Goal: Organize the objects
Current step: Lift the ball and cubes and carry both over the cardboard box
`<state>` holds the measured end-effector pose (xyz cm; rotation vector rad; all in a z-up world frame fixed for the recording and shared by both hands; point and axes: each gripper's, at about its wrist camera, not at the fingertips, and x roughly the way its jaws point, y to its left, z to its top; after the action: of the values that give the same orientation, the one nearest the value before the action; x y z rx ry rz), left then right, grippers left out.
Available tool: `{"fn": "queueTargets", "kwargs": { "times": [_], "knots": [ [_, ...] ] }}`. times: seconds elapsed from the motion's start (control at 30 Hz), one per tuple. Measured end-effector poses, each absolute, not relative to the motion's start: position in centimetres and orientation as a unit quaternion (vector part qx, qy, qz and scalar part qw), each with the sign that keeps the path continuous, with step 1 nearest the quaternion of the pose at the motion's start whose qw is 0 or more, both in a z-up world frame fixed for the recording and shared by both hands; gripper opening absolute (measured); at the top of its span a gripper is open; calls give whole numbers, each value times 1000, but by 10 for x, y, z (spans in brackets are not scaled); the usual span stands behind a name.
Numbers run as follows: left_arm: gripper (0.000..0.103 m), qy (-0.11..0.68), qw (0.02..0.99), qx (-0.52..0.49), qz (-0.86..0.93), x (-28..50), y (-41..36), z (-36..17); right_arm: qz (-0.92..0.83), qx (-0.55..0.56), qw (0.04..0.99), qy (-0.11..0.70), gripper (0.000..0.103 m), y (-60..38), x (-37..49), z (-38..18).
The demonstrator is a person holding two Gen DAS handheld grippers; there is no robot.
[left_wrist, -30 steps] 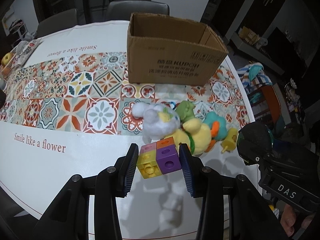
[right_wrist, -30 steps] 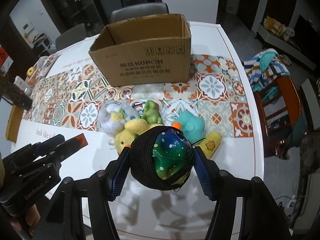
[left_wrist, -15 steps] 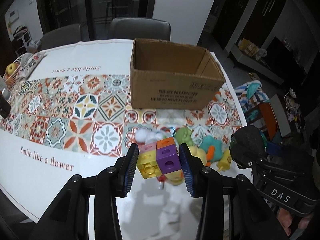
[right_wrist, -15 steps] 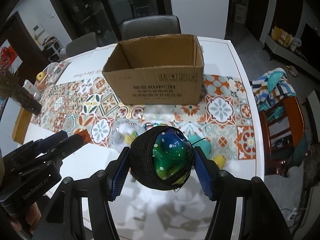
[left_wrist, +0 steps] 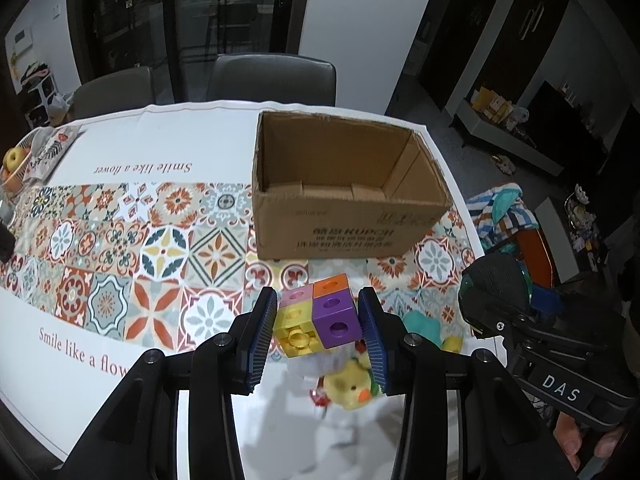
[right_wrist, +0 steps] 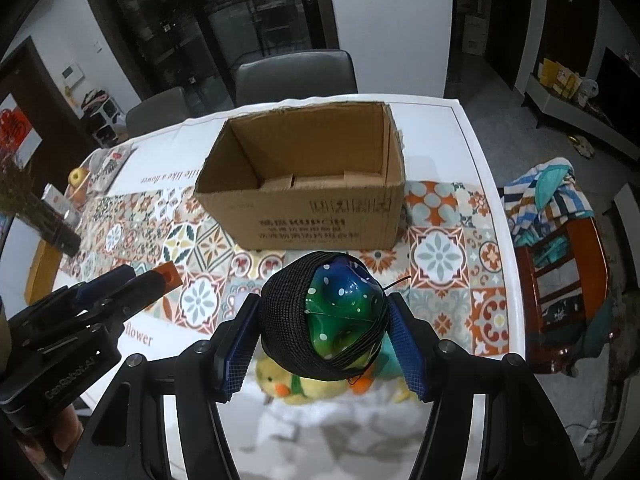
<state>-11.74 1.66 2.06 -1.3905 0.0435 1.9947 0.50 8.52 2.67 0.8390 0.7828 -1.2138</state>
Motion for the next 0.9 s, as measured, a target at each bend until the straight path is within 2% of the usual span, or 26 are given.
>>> {"fn": "queueTargets", "kwargs": {
  "times": [0.17,0.3,0.77,0.9],
  "knots": [
    [42,17,357,-530,769,-132,25,25,-541,369,673,343,62,69,6,31],
    [42,19,365,-526,768,-144,34,28,-437,324,749,377,62,56,7,36],
    [42,33,394,-512,763,-179,62,36,-438,314,759,365,62,12,19,48],
    [42,40,399,-512,760,-188,73,34,-357,282,799,393,62,-4,26,47]
  ]
}}
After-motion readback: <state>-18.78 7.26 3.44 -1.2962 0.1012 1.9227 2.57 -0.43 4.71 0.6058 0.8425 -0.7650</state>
